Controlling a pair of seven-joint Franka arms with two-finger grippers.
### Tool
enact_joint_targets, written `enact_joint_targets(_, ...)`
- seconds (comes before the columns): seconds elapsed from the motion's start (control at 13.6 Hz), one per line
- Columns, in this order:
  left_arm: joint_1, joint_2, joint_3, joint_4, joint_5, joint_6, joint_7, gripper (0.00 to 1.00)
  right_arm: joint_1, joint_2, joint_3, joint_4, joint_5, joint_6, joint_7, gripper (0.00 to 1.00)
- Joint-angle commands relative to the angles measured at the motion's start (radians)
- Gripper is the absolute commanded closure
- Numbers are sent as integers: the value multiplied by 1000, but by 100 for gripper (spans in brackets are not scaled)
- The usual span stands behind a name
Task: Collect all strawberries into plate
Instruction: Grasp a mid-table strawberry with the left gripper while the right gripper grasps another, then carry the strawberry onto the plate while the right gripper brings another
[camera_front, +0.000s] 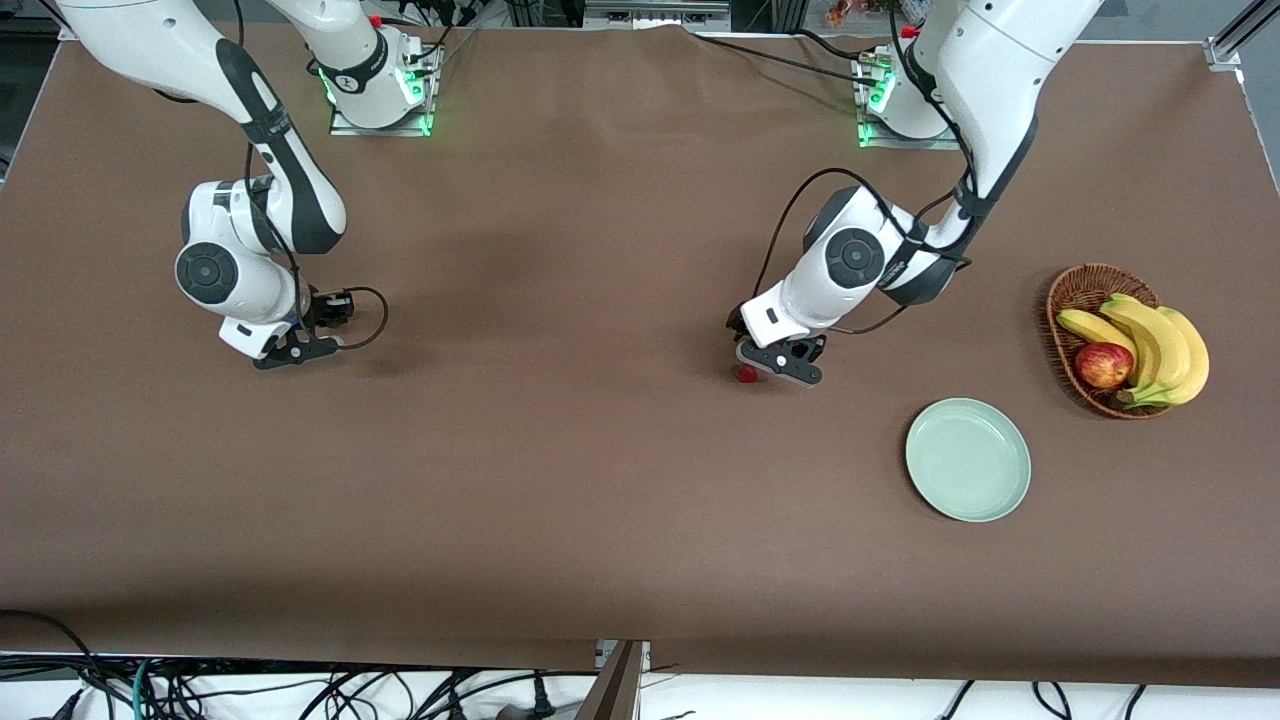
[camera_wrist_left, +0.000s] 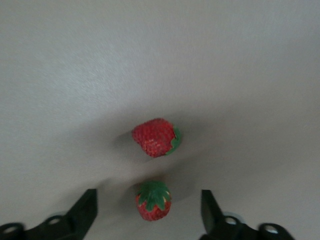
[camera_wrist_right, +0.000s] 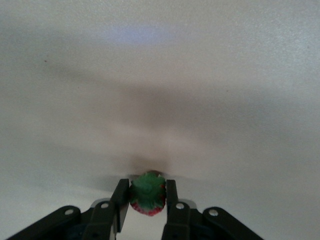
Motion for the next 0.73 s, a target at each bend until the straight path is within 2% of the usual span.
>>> enact_joint_targets(0.0, -10, 3, 9, -12, 89, 12, -13, 41, -9, -11, 2, -32, -8, 37, -19, 70)
enact_joint_targets(0.15, -13, 17, 9, -3, 127, 14, -18, 80, -9, -11, 4, -27, -6, 37, -17, 98)
enact_joint_targets(0.22, -7, 16, 9, -1, 153, 12, -16, 98, -9, -12, 4, -18, -3, 39, -11, 100)
enact_joint_targets(0.37, 4, -2, 9, 0, 163, -3, -13, 100, -7, -12, 36, 48, 1, 37, 1, 100)
enact_joint_targets(0.44, 20, -34, 9, 5, 163, -47, -12, 100, -5, -8, 74, 88, 3, 37, 33, 100)
enact_joint_targets(0.66, 62, -99, 9, 124, 166, -353, 13, 100, 75, 90, 161, 256, 1, 34, 311, 100)
